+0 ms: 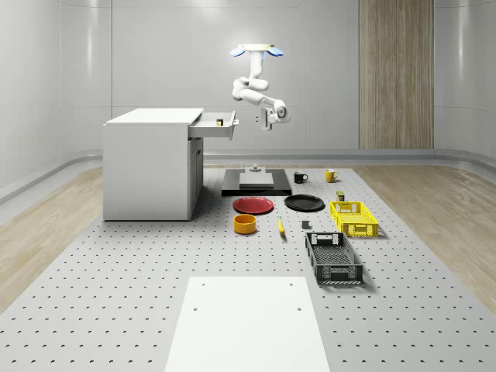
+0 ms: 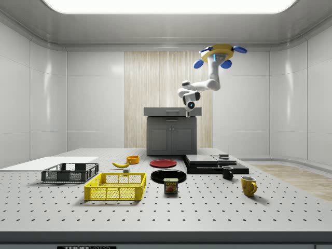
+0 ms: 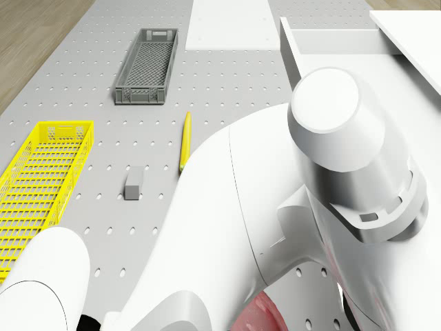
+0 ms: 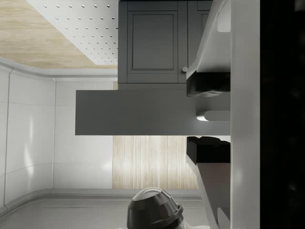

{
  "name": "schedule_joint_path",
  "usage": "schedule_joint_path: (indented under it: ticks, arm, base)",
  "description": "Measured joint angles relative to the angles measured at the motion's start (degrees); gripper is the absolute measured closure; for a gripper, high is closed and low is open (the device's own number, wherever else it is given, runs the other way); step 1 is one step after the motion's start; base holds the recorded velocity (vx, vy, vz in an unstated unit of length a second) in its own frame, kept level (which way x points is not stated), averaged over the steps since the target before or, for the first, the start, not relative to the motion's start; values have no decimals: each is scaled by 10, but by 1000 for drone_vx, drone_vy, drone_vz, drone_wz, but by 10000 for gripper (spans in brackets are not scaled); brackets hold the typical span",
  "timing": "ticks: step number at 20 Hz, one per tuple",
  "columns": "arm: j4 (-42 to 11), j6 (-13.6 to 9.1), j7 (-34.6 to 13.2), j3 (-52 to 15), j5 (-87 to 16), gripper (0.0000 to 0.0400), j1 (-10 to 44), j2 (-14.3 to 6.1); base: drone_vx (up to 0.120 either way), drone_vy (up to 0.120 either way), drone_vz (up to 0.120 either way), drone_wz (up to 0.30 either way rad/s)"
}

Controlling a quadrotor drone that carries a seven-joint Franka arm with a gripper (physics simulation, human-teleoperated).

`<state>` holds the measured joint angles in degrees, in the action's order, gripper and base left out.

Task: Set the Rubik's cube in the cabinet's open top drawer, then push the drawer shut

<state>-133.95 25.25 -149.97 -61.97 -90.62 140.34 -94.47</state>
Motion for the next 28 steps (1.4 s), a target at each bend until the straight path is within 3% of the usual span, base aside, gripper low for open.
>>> schedule_joint_path:
  ticks: [19,28]
  arm:
    - [7,-10,-5,4,3,295,8,4]
    - [-25,-13,27,12,-46,295,-40,-2]
  base:
    - [0,-120,0,0]
    - [0,0,0,0]
